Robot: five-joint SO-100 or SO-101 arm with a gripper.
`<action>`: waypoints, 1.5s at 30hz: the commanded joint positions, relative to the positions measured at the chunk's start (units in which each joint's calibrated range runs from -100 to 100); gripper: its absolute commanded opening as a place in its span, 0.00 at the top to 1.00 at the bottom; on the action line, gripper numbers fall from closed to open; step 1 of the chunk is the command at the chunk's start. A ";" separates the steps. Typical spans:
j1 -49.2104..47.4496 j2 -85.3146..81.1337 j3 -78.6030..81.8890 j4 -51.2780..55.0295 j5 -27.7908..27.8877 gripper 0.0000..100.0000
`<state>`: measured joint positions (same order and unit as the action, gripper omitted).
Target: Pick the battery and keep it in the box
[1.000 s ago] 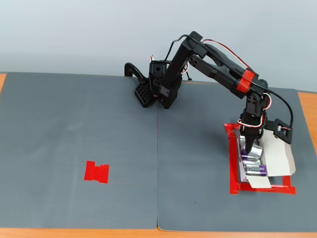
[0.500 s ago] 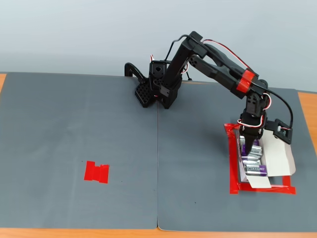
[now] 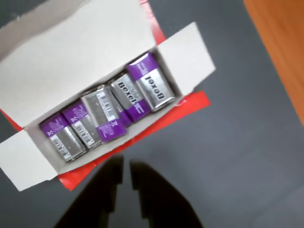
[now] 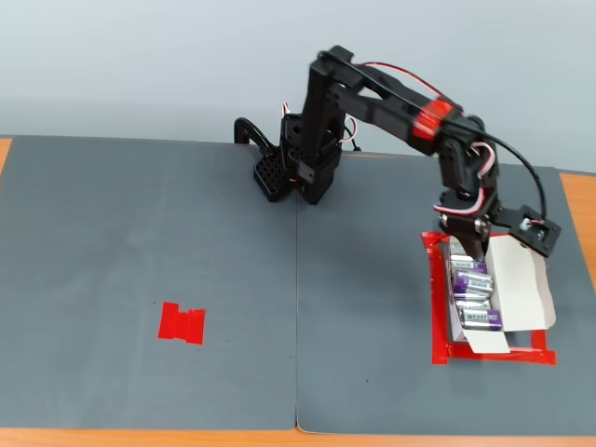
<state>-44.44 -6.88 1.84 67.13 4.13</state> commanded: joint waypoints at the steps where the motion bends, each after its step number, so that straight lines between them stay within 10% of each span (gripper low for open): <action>1: 3.37 -8.00 1.82 1.01 -1.03 0.98; 26: 42.16 -52.85 43.98 0.32 -0.66 0.98; 45: 43.88 -85.91 74.82 0.32 -1.03 0.98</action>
<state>-0.74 -86.92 73.24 68.17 3.20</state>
